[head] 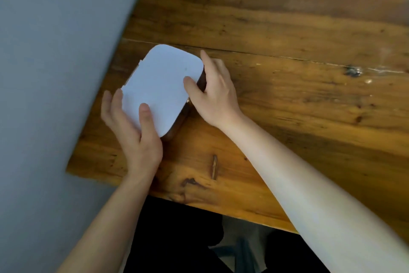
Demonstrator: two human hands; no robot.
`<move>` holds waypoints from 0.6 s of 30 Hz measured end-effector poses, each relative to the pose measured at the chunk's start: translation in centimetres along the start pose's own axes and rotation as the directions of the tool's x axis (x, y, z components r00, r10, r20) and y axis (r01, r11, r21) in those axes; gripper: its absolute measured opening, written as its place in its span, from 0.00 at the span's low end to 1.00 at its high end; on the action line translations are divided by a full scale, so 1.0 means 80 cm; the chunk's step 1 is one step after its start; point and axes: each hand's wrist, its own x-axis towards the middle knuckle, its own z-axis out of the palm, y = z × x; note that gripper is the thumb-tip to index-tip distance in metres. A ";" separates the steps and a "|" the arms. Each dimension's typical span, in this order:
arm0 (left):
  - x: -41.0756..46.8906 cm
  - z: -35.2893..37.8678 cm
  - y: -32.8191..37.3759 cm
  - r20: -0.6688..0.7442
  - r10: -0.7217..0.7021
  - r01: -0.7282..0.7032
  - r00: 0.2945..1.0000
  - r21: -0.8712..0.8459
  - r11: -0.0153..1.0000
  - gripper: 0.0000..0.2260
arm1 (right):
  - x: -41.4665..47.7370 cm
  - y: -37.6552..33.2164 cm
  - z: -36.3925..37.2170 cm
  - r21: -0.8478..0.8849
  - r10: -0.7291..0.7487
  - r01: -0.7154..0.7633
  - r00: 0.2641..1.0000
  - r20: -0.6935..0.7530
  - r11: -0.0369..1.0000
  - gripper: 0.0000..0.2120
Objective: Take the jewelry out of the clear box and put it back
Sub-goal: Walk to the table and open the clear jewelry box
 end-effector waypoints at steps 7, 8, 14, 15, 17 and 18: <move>-0.030 -0.012 0.042 0.192 0.106 -0.057 0.976 -0.243 0.968 0.26 | -0.092 0.005 -0.070 0.046 0.051 -0.040 0.957 -0.284 0.998 0.30; -0.038 -0.015 0.045 0.234 0.142 -0.077 0.962 -0.268 0.960 0.27 | -0.110 0.005 -0.079 0.052 0.068 -0.055 0.949 -0.309 0.997 0.30; -0.084 -0.028 0.037 0.421 0.248 -0.146 0.873 -0.260 0.954 0.30 | -0.218 0.022 -0.106 0.004 0.172 -0.182 0.921 -0.350 0.983 0.32; -0.090 -0.030 0.036 0.440 0.259 -0.155 0.860 -0.258 0.954 0.29 | -0.230 0.026 -0.105 0.006 0.187 -0.197 0.918 -0.349 0.980 0.32; -0.095 -0.031 0.033 0.473 0.280 -0.173 0.836 -0.256 0.951 0.26 | -0.246 0.031 -0.103 0.026 0.217 -0.222 0.915 -0.339 0.975 0.32; -0.095 -0.033 0.034 0.492 0.285 -0.186 0.823 -0.240 0.953 0.24 | -0.252 0.031 -0.103 0.037 0.221 -0.221 0.916 -0.336 0.974 0.32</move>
